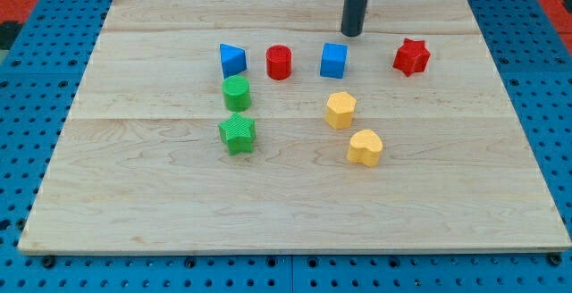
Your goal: Move the blue cube below the green star
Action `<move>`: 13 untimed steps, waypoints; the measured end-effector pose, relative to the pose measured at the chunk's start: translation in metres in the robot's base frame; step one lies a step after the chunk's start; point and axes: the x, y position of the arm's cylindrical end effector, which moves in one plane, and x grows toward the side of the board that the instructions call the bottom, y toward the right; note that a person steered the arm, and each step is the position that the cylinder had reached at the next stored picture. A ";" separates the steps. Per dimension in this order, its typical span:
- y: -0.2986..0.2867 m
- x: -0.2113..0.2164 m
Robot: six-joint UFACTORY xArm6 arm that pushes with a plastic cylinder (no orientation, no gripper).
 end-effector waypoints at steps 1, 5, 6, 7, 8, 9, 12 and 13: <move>-0.009 0.049; -0.053 0.075; -0.088 0.078; -0.095 0.078; -0.091 0.078; -0.055 0.072; -0.083 0.126; -0.106 0.148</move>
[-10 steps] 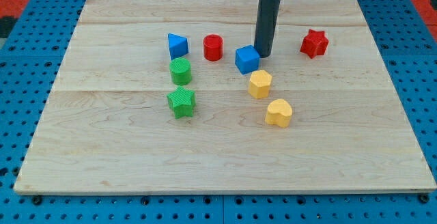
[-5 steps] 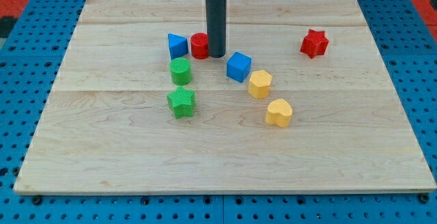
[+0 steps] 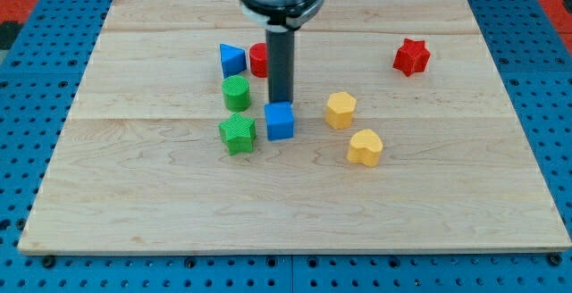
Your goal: Move the blue cube below the green star
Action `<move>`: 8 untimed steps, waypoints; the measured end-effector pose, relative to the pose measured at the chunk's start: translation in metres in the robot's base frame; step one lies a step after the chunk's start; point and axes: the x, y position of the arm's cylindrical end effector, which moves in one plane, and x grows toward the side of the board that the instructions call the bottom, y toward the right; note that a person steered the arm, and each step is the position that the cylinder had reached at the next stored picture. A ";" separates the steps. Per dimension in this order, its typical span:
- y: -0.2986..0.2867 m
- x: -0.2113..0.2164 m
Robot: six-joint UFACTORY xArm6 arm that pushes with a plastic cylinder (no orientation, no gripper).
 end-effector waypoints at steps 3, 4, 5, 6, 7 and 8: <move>0.012 0.101; 0.035 0.112; 0.037 0.115; 0.034 0.124; 0.056 0.166; -0.008 0.156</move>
